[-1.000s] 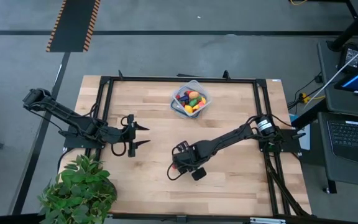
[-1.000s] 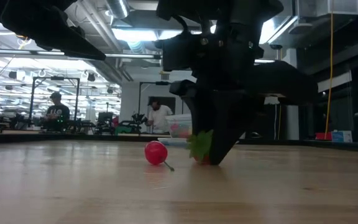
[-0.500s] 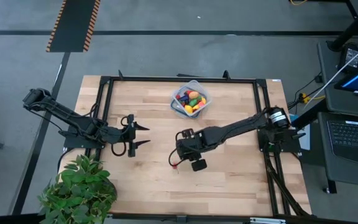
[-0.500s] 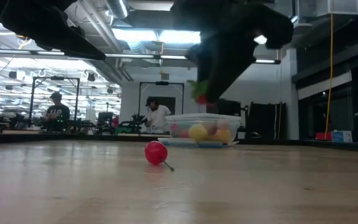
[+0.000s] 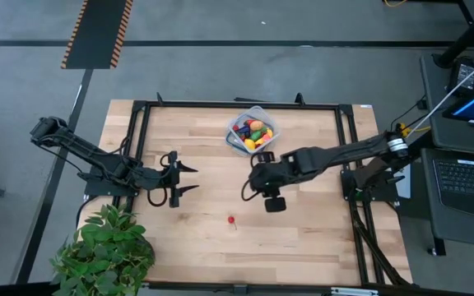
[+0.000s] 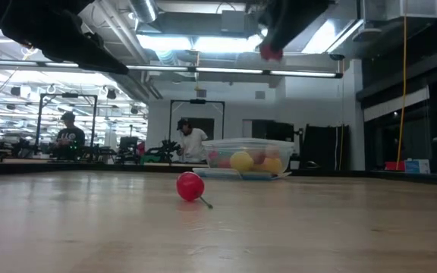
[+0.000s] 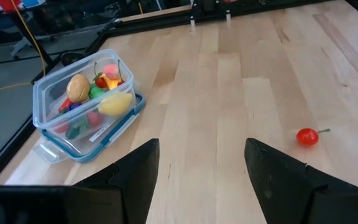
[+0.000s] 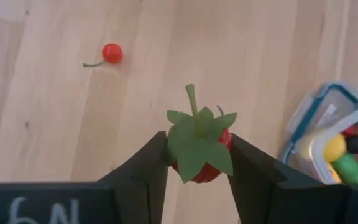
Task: Pick and placing Produce into tupperware
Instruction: Put the red strawberry into the transparent container
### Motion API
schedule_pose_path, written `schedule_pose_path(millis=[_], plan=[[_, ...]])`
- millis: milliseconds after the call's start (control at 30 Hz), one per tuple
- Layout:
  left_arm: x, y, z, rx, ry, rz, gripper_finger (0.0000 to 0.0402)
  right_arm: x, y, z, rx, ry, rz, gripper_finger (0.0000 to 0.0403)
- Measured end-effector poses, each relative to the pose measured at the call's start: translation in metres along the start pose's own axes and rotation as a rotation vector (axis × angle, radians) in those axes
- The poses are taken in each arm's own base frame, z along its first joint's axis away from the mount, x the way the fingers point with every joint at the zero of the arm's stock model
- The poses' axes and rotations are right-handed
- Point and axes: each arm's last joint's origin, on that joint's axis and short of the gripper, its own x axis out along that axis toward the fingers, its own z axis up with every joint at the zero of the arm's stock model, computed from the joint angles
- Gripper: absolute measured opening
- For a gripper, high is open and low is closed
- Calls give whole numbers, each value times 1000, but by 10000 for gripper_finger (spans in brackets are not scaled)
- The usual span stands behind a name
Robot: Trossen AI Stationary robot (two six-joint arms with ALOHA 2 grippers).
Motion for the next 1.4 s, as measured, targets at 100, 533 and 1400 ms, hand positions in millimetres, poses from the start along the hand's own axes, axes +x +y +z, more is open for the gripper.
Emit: schedule_pose_path(millis=[100,533,1400], plan=[[0,0,-1,4,7,1,230,-15,-2,-3,5,-22,-4,137],[0,0,-2,11,17,3,230,-25,-10,-51,111,-50,-76,137],[0,0,-2,11,17,7,230,6,3,-208,188,-804,-7,137]])
